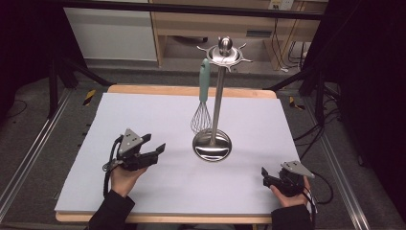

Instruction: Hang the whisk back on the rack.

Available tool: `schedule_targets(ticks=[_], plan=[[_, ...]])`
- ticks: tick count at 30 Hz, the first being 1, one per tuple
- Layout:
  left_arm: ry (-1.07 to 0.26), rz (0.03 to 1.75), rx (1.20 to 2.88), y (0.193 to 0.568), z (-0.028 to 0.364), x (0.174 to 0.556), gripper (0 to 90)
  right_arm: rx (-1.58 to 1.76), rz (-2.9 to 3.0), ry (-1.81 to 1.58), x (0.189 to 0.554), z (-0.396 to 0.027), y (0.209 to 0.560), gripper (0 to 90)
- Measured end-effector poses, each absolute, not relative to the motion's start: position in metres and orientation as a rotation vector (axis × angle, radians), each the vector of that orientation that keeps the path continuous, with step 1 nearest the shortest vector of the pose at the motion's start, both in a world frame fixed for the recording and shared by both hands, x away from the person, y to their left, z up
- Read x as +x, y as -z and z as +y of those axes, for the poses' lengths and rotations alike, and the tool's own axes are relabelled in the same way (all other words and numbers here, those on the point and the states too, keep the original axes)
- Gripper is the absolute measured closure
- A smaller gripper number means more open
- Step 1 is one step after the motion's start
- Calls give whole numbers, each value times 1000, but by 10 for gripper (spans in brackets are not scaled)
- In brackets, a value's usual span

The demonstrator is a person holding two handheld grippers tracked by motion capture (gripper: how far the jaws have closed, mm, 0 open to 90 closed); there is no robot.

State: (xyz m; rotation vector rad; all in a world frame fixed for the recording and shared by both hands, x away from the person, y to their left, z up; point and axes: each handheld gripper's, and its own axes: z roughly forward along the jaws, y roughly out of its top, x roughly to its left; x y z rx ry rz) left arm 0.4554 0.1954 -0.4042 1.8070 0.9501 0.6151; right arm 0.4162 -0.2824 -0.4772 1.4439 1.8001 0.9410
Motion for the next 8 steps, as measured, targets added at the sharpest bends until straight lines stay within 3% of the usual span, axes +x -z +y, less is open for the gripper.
schedule_targets(ticks=[8], plan=[[-681,1070,1773,427,234,449,352,1449,1802,-934,418,-283,478,133]])
